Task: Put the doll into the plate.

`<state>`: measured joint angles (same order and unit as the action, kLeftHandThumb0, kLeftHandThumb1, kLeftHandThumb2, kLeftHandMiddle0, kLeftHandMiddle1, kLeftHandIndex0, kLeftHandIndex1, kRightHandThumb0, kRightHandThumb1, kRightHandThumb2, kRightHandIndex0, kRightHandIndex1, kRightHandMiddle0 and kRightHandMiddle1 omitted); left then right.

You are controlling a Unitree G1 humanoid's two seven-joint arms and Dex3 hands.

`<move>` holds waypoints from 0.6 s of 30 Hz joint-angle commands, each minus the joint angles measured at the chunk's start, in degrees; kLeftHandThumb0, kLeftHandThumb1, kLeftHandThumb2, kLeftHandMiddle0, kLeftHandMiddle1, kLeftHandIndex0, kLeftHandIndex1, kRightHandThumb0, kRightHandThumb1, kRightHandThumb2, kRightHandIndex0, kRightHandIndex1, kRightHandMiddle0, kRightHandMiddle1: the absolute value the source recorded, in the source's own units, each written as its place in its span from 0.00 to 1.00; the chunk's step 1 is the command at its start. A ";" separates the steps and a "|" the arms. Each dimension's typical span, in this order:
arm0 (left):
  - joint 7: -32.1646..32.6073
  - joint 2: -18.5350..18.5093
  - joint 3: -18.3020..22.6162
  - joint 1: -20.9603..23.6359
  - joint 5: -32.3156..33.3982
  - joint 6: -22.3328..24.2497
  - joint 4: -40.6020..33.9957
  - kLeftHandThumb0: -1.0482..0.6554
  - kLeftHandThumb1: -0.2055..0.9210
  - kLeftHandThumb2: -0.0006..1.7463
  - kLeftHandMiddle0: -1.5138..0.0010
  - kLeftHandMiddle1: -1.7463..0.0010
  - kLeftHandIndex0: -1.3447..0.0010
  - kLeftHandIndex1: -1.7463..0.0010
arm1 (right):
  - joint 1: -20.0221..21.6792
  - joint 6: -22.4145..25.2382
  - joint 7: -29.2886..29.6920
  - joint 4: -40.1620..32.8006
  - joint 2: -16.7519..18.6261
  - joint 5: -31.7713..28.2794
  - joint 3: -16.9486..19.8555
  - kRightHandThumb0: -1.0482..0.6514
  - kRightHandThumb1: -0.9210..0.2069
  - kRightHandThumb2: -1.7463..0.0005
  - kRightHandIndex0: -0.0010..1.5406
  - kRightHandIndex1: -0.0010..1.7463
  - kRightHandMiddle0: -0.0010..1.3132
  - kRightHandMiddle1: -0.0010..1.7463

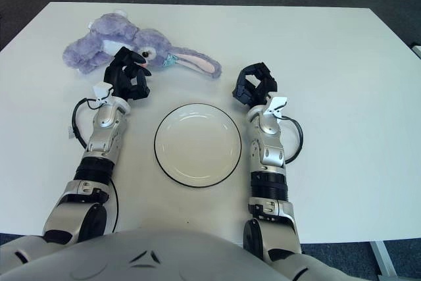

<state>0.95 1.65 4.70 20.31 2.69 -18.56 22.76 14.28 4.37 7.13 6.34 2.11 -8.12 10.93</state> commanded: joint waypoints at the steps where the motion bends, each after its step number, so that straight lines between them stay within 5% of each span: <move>1: 0.22 -0.50 0.17 -1.00 -0.36 -0.50 0.90 0.61 0.46 0.76 0.67 0.00 0.63 0.00 | -1.97 1.49 0.32 0.56 0.15 -0.05 0.12 0.35 0.45 0.31 0.64 1.00 0.41 1.00; 18: 0.32 0.17 0.81 -1.00 0.60 -1.56 0.52 0.61 0.44 0.78 0.66 0.00 0.62 0.00 | -2.25 1.45 -0.15 0.77 -0.17 0.24 -0.29 0.35 0.44 0.32 0.63 1.00 0.40 1.00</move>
<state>0.95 1.79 5.15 20.31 3.02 -19.28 22.75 14.11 4.32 6.95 6.34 1.88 -7.84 10.67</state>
